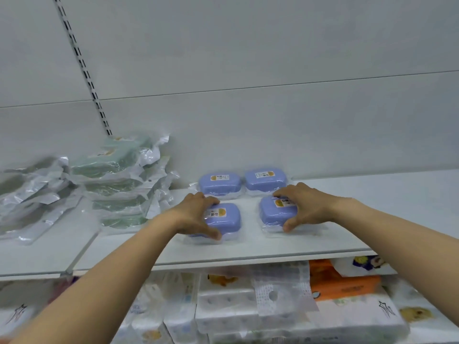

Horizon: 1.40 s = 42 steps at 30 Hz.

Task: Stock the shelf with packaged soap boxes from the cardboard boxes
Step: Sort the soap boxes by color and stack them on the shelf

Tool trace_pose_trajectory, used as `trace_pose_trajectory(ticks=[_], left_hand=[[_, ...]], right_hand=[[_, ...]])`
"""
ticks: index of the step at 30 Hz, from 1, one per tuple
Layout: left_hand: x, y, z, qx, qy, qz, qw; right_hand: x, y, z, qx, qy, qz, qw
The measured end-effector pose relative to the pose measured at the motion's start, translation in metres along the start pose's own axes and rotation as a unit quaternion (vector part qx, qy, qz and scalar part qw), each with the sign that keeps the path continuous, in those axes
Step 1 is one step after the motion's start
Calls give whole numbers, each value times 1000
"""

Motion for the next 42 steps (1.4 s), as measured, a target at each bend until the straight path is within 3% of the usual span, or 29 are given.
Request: trace_pose_trajectory(ticks=[5, 10, 18, 21, 23, 27, 31, 34, 37, 42], left_hand=[[17, 31, 0, -90, -105, -15, 990], [22, 43, 2, -116, -133, -16, 984], [19, 40, 1, -107, -89, -33, 990], [7, 26, -9, -151, -36, -36, 987], [-10, 4, -19, -214, -30, -28, 976], [-60, -57, -25, -333, -23, 14, 943], [-110, -108, -3, -369, -51, 22, 928], [-150, -132, 31, -352, -91, 41, 930], [-186, -146, 93, -282, -155, 43, 946], [-223, -159, 209, -151, -245, 4, 958]], right_hand=[[7, 26, -5, -54, 12, -40, 998], [11, 34, -4, -82, 14, -46, 995], [15, 32, 0, -64, -47, -13, 997], [20, 24, 0, -61, -61, -1, 996], [26, 6, -5, -92, -49, -11, 994], [43, -61, -20, -238, -35, -84, 967], [36, -133, -8, -291, -28, -121, 949], [14, -178, 11, -281, -11, -113, 953], [-24, -216, 52, -242, 24, -94, 965], [-91, -251, 158, -81, 32, -17, 996]])
Point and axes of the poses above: each hand's wrist, its own y-axis towards the middle knuckle, its own z-axis out of the palm, x = y × z, the point moved 9 cm from there along y, towards the middle knuckle, and after that the axes turned 5 degrees about y, right-handed, at the moved point
